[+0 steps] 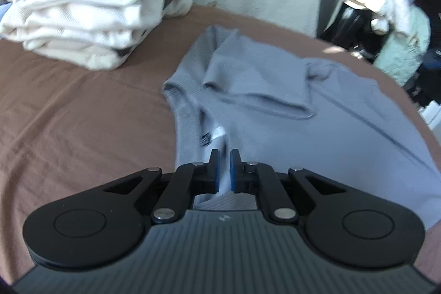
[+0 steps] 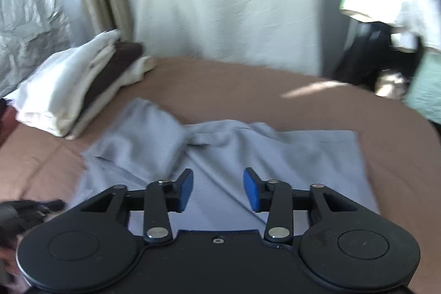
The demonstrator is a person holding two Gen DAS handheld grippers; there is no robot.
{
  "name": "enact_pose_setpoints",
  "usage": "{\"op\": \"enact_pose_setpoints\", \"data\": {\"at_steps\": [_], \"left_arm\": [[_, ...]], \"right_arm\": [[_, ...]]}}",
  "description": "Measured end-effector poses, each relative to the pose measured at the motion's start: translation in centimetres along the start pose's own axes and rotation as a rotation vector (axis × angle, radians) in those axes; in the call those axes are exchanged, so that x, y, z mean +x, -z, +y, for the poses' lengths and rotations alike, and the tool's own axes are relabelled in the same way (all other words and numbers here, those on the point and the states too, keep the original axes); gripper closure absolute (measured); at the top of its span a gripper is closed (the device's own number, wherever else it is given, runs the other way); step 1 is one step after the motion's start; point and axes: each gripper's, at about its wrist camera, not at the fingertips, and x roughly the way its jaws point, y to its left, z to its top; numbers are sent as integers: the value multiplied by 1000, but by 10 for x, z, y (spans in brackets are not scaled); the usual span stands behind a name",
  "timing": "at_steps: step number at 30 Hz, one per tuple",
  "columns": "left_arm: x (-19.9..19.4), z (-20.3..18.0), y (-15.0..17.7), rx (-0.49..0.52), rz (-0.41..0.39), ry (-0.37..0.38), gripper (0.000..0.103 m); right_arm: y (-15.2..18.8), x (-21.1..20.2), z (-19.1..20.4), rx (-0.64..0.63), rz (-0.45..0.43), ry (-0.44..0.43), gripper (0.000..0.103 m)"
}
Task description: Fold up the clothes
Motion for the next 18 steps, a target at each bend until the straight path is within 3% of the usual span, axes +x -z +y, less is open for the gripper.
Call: {"op": "enact_pose_setpoints", "data": {"at_steps": [5, 8, 11, 14, 16, 18], "left_arm": [[5, -11, -9, 46, -62, 16, 97], [21, -19, -13, 83, -37, 15, 97], [45, -28, -25, 111, 25, 4, 94], [70, -33, -50, 124, 40, 32, 75], [85, -39, -65, 140, 40, 75, 53], [102, -54, -73, 231, 53, 118, 43]], "right_arm": [[-22, 62, 26, -139, 194, -12, 53], [-16, 92, 18, -169, 159, -18, 54], [-7, 110, -28, -48, 110, -31, 54], [-2, 121, -89, 48, 70, 45, 53], [3, 123, -127, 102, 49, 104, 53], [11, 119, -156, 145, 41, 126, 53]]}}
